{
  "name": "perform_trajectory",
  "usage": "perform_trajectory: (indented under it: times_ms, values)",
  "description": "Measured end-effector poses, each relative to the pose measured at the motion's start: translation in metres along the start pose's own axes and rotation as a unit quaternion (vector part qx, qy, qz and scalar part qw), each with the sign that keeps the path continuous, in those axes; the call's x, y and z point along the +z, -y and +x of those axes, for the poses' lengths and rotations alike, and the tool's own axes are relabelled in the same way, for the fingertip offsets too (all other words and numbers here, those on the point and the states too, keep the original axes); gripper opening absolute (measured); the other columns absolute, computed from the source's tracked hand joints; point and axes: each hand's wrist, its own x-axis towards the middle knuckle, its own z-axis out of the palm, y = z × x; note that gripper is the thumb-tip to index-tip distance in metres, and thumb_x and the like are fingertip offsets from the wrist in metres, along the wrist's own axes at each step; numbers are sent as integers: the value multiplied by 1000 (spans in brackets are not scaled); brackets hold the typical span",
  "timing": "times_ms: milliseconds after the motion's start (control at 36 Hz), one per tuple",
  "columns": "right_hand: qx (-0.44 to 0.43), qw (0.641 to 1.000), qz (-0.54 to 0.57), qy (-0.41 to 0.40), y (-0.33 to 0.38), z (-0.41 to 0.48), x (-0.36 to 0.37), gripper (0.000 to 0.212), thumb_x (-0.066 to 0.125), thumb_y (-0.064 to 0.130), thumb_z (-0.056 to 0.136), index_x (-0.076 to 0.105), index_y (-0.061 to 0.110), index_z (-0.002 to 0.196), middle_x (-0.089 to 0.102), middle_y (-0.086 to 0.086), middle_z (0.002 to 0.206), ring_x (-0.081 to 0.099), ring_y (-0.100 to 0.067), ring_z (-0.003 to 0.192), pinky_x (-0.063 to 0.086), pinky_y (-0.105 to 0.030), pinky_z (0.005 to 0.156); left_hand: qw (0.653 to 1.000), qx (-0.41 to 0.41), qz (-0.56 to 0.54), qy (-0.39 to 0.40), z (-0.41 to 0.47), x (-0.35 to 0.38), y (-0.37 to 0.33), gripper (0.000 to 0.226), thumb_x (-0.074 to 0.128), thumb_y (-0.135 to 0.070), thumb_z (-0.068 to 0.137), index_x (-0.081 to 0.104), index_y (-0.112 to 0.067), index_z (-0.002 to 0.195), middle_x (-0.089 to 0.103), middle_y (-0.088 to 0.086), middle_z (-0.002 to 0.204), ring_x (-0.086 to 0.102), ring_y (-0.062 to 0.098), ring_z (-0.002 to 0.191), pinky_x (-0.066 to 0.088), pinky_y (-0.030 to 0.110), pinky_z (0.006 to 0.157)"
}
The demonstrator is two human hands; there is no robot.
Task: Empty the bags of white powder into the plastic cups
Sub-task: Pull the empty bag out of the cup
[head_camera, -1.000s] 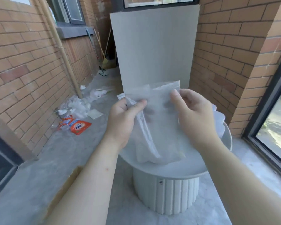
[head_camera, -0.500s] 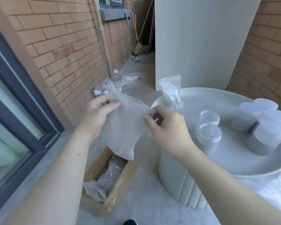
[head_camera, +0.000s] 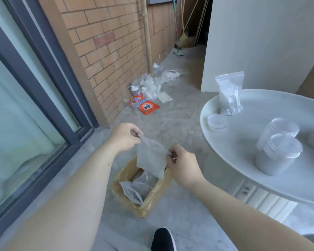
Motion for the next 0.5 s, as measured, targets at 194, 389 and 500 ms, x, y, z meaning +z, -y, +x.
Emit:
perform_trajectory:
  times_ms: [194, 389, 500]
  values:
    - [-20, 997, -28, 66, -12, -8, 27, 4, 58, 19, 98, 60, 16, 97, 70, -4, 82, 64, -22, 73, 52, -39, 70, 998, -10, 56, 20, 7, -3, 17, 14, 76, -5, 80, 76, -17, 86, 71, -5, 82, 62, 5, 69, 37, 7, 42]
    - [-37, 919, -199, 339, -16, -14, 32, 59, 41, 5, 103, 23, 15, 158, 33, -11, 161, 39, -23, 144, 44, -28, 99, 944, -79, 293, 129, 18, 5, 24, 37, 55, 3, 87, 73, -16, 113, 65, -1, 108, 64, 21, 95, 54, 29, 79]
    - [-69, 914, -245, 317, -11, -12, 26, 55, 43, 0, 97, 41, 18, 149, 43, 0, 149, 55, -23, 124, 52, -35, 95, 905, -82, 386, 161, 17, 10, 13, 31, 59, -9, 92, 65, -9, 122, 56, 2, 101, 54, 20, 85, 52, 31, 80]
